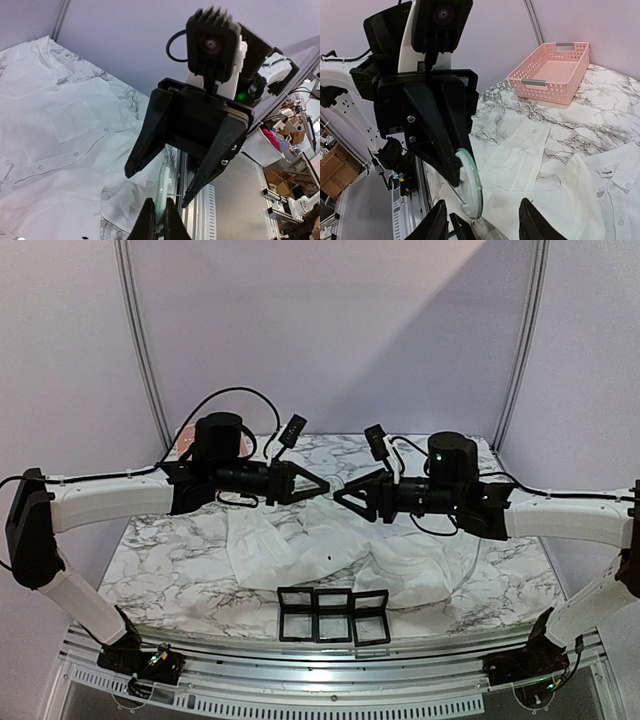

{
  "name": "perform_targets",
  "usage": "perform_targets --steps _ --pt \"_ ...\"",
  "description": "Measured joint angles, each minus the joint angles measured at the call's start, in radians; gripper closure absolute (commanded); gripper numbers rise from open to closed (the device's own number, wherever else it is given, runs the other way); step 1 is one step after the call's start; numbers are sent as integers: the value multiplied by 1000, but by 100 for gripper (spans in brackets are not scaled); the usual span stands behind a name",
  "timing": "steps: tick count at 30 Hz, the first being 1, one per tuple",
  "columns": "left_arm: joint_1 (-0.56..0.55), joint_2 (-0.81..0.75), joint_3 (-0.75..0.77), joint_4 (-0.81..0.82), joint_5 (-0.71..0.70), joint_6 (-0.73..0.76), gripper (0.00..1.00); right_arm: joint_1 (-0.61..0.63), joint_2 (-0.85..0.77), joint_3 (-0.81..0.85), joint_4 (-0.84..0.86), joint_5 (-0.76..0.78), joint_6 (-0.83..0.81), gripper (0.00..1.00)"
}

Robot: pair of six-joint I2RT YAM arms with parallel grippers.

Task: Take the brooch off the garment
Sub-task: Close the brooch at the center of the board.

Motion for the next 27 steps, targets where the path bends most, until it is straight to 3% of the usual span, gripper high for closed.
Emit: perform_targets --steps 27 --pt "0 0 -6 13 10 -3 100 1 38 13 34 -1 26 73"
